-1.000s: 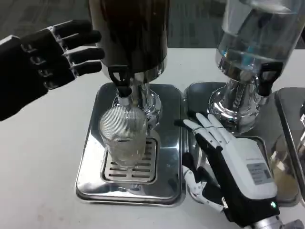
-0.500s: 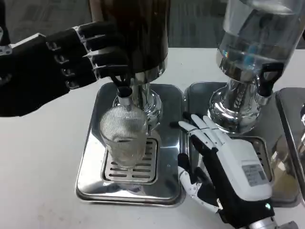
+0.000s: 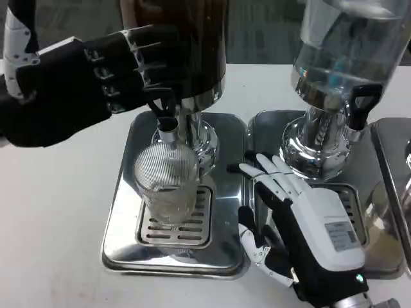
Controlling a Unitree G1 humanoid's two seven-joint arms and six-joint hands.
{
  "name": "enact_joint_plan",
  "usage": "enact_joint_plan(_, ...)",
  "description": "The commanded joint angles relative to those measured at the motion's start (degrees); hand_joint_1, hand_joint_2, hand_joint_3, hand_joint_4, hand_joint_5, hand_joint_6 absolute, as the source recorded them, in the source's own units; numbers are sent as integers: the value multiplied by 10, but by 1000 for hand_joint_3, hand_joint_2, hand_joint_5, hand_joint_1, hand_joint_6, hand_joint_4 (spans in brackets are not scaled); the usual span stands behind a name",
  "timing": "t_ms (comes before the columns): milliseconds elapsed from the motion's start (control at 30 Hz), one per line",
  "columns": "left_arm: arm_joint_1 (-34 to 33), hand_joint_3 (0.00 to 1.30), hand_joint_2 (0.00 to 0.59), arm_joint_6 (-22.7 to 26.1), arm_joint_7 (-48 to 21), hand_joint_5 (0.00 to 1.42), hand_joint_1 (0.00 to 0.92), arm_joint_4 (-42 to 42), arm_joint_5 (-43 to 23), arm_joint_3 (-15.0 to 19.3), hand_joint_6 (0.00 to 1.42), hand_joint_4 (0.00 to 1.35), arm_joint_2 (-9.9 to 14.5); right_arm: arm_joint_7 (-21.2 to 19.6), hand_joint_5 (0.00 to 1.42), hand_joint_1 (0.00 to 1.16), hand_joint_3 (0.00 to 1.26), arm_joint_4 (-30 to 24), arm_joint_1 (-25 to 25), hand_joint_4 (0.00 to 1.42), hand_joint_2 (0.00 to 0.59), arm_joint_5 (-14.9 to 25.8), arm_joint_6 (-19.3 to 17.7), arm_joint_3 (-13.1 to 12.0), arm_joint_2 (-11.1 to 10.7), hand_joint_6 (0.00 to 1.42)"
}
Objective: Grasp the cup under the faucet to collect the drink, then remove the cup.
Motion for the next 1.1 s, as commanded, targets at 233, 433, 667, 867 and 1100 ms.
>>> enact_joint_plan(233,-6,191,14,-28,-3,102,0,-2,38,-21,65,63,-22,-11,86,568,251,6,4,109,572,4,4,0,2,212)
enact_joint_plan(433,4,190,14,-38,-9,96,0,-13,44,-30,61,62,-32,-7,84,566,251,7,2,109,572,7,5,-1,2,212)
enact_joint_plan(667,15,205,14,-75,-9,99,0,-38,55,-37,57,75,-29,-6,77,562,245,11,-1,109,576,11,5,-2,2,212)
enact_joint_plan(867,30,217,14,-134,-2,104,0,-65,80,-44,56,87,-20,-5,75,556,241,13,-4,109,581,15,4,-4,-1,212)
enact_joint_plan(1100,59,196,18,-242,34,78,0,-102,113,-50,42,57,-9,-6,73,551,234,14,-1,109,582,20,4,-3,-2,212)
